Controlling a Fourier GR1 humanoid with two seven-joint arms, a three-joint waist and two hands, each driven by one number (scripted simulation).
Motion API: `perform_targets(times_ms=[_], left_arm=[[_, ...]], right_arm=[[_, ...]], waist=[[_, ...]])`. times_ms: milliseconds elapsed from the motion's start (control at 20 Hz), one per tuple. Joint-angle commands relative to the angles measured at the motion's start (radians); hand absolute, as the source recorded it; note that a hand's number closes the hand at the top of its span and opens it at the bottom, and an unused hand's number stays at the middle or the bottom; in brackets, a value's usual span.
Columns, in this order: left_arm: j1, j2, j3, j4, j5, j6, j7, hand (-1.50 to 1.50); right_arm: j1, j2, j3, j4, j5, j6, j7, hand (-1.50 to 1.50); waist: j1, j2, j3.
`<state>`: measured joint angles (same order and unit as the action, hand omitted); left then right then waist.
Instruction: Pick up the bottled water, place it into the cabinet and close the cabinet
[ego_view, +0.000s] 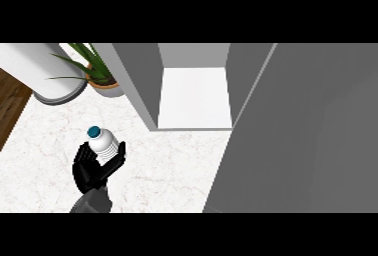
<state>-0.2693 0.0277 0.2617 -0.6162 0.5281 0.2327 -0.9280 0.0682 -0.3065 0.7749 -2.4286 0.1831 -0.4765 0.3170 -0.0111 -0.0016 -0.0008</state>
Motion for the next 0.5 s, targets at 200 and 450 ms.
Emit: perform_targets(times_ms=[200, 450], left_arm=[[0.021, 0.069, -0.260, 0.023, -0.165, -0.392, 0.100, 1.50], [0.061, 0.090, -0.271, -0.118, -0.163, -0.418, 0.109, 1.50]], right_arm=[[-0.015, 0.000, 0.021, -0.060, 0.037, -0.007, 0.024, -1.50], [0.021, -0.041, -0.057, -0.081, -0.011, 0.016, -0.015, -1.50]], waist=[[-0.013, -0.004, -0.002], [0.011, -0.001, 0.002]])
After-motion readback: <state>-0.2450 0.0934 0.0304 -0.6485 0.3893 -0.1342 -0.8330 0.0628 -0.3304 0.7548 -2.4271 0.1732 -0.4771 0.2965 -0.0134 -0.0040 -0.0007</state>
